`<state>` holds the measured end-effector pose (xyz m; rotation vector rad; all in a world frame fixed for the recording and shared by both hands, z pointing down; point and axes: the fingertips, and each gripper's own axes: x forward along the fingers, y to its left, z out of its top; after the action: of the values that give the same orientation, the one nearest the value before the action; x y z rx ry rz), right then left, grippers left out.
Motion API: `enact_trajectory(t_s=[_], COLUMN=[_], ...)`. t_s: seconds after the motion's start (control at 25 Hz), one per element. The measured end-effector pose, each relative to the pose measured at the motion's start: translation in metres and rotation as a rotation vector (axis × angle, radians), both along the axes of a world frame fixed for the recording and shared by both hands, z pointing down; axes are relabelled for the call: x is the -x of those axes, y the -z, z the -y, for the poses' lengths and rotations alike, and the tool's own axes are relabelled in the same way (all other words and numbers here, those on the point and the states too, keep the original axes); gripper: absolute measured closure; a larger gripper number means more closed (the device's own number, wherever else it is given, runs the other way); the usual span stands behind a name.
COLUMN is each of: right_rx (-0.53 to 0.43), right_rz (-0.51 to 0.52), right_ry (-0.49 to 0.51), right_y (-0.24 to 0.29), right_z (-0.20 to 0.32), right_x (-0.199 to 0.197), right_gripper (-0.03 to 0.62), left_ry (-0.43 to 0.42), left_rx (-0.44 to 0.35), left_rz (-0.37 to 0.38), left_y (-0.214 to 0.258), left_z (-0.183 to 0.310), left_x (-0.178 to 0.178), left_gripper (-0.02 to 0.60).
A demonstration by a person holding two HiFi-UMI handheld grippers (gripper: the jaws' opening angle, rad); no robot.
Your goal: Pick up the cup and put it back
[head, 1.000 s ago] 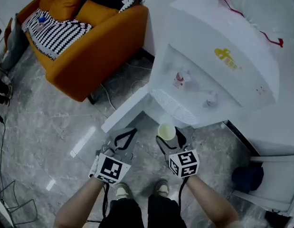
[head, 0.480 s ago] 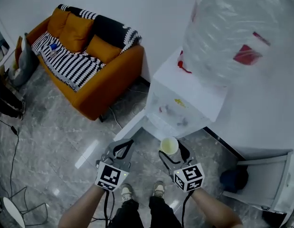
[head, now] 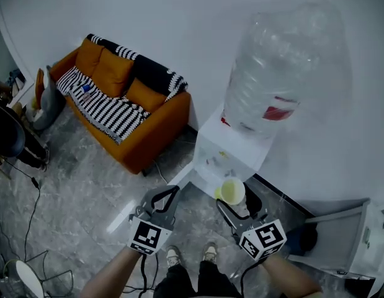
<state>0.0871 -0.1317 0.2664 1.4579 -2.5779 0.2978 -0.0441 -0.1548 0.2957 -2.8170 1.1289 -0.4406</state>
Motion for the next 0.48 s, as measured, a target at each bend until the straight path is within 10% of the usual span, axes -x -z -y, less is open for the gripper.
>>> enact_trajectory(t_s=[0.48], right_rx=[-0.099], right_rz=[0.062], right_ry=[0.047], right_y=[0.138], right_z=[-0.05], right_x=[0.002], right_gripper=[0.244], left_ry=[-0.005], left_rx=[-0.184], left_rz=[-0.062], left_y=[0.158], left_z=[-0.049], left_x=[-0.002], left_gripper=[0.58])
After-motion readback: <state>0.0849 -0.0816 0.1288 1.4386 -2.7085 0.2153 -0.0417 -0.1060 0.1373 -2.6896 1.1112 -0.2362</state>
